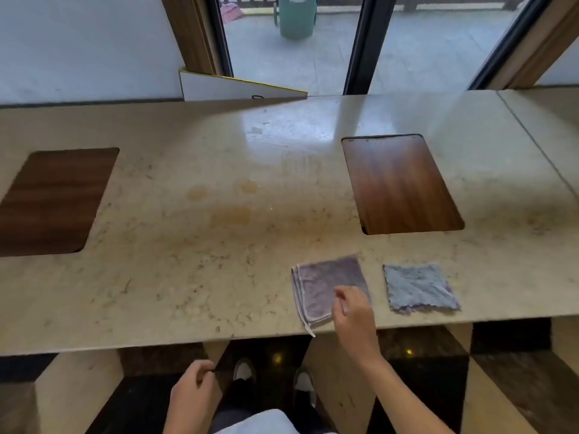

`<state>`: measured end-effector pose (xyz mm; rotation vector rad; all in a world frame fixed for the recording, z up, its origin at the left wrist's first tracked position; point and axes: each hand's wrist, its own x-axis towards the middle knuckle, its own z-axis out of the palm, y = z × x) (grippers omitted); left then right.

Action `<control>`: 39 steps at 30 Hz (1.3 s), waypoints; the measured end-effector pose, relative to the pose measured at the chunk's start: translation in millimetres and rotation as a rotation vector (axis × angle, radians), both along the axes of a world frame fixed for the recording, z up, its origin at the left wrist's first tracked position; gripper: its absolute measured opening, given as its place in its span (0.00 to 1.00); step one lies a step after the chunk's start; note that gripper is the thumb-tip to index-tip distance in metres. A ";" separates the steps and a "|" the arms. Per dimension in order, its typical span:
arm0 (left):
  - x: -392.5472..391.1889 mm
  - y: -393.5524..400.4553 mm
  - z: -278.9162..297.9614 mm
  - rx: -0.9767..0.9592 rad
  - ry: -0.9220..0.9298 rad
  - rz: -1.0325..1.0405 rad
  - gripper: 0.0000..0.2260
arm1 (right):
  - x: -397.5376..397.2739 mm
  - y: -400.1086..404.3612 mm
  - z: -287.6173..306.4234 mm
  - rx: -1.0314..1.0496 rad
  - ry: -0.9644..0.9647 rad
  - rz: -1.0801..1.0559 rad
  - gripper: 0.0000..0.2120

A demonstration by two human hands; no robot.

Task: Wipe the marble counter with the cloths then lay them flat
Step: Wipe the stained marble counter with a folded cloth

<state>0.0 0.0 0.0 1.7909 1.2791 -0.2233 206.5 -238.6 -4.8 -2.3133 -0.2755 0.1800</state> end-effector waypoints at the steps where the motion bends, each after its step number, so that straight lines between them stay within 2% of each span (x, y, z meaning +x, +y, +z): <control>1: 12.7 5.6 1.4 0.048 -0.064 -0.041 0.05 | 8.6 8.8 -2.8 -0.064 -0.083 0.046 0.12; 3: 38.3 13.8 8.8 0.142 -0.138 -0.146 0.07 | 20.8 25.3 -8.5 -0.313 -0.137 0.104 0.22; 5: 66.0 22.0 12.0 0.208 -0.206 -0.234 0.11 | 31.0 39.5 -13.6 -0.507 -0.073 0.126 0.33; 8: 95.1 35.3 2.7 0.297 -0.252 -0.392 0.14 | 35.1 47.6 -28.0 -0.613 0.042 0.126 0.43; 10: 112.1 44.2 -5.0 0.341 -0.280 -0.491 0.15 | 38.4 50.8 -30.4 -0.635 0.087 0.112 0.45; 15: 141.6 59.0 -24.9 0.445 -0.328 -0.675 0.14 | 50.1 54.0 -26.8 -0.684 0.151 -0.007 0.44; 19: 150.0 67.0 -43.9 0.535 -0.340 -0.792 0.16 | 41.7 62.8 -28.9 -0.734 0.143 0.004 0.37; 21: 150.3 67.7 -49.9 0.550 -0.357 -0.805 0.16 | 30.5 71.0 -31.9 -0.735 0.123 0.013 0.35; 27: 141.3 58.3 -54.7 0.621 -0.315 -0.846 0.20 | 15.7 84.8 -36.2 -0.806 0.038 0.024 0.39; 33: 140.6 50.9 -63.9 0.725 -0.265 -0.849 0.20 | 25.1 71.9 -45.2 -0.767 -0.051 0.050 0.29; 39: 145.0 43.4 -61.2 0.748 -0.212 -0.790 0.20 | 37.2 67.2 -54.4 -0.646 -0.168 0.046 0.25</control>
